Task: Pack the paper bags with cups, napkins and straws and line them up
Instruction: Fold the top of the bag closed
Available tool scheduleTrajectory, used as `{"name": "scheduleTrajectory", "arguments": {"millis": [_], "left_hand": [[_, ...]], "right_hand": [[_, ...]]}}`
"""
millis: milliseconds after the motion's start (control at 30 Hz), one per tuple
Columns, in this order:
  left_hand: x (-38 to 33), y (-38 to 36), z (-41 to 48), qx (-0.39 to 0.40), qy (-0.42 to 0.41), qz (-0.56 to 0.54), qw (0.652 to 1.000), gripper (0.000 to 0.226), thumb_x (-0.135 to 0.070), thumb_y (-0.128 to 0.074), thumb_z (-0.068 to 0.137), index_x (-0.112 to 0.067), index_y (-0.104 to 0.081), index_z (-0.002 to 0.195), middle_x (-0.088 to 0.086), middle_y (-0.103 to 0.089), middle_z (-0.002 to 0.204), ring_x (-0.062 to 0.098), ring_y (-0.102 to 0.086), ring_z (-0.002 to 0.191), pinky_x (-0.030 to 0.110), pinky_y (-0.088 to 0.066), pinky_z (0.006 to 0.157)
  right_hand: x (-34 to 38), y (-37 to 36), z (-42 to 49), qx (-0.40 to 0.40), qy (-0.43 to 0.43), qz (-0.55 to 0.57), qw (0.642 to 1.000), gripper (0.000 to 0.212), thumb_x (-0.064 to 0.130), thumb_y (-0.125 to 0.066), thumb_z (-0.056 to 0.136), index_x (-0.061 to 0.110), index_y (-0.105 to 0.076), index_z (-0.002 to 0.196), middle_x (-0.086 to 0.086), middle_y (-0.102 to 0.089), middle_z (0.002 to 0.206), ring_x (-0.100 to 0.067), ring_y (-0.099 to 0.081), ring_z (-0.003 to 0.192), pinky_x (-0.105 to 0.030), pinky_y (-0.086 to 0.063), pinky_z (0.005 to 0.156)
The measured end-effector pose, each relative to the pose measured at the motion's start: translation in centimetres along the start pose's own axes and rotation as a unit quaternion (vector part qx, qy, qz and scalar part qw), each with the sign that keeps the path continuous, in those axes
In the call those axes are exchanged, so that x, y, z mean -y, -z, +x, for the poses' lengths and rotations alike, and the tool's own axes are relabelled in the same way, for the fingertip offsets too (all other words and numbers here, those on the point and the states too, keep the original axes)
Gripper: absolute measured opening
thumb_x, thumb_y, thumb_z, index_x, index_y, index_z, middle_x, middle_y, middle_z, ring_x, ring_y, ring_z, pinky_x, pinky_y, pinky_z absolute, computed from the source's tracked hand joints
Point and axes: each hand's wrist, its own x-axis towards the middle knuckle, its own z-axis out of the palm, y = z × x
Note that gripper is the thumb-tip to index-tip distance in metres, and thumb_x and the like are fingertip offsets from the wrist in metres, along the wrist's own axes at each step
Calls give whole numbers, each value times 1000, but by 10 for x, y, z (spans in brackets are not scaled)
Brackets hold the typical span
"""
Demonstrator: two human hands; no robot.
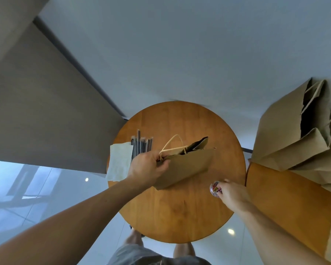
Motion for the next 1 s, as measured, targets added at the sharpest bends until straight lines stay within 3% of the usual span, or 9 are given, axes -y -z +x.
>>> {"name": "scheduleTrajectory", "arguments": {"millis": [100,233,333,667,800,1000], "left_hand": [[0,-2,-1,-7,-7,-9,1000,10,-40,-64,91,-42,-62,81,-19,-61,66,1,-61,67,27,-58,64],[2,-4,-2,-11,2,-18,1000,9,-41,-64,91,-43,-62,82,-24,-60,67,-2,-61,66,18,-56,62],[4,-5,-3,-10,9,-21,1000,6,-43,-63,91,-43,-65,85,-24,-60,67,-3,-60,66,13,-53,60],[5,-5,-6,-17,10,-11,1000,12,-41,-63,91,-35,-73,96,-26,-58,69,-3,-58,68,14,-48,58],[2,-4,-6,-19,12,-9,1000,12,-39,-63,91,-35,-73,96,-28,-57,68,-5,-56,67,8,-39,55],[-1,-2,-7,-10,19,-9,1000,5,-40,-63,91,-44,-62,88,-28,-56,68,-4,-56,67,8,-39,55]], "right_hand": [[-2,3,1,-1,23,-30,999,31,33,-48,100,28,-61,127,2,-53,143,-17,-66,106,-29,-55,81],[-5,4,0,-8,44,-55,997,27,33,-46,100,26,-63,120,6,-58,126,-16,-66,92,-32,-56,75],[-5,3,-2,-35,46,-30,998,31,37,-50,98,27,-60,125,7,-57,129,-16,-66,97,-29,-55,74],[-3,0,4,-30,110,-15,993,23,33,-50,98,27,-66,113,10,-58,108,-11,-59,96,-26,-50,73],[-3,-1,2,-41,119,-33,992,24,27,-46,99,30,-66,111,11,-60,109,-9,-54,101,-22,-46,73],[-2,-3,-2,-44,131,-29,990,25,25,-48,98,28,-62,119,10,-60,113,-9,-54,105,-22,-46,76]]}}
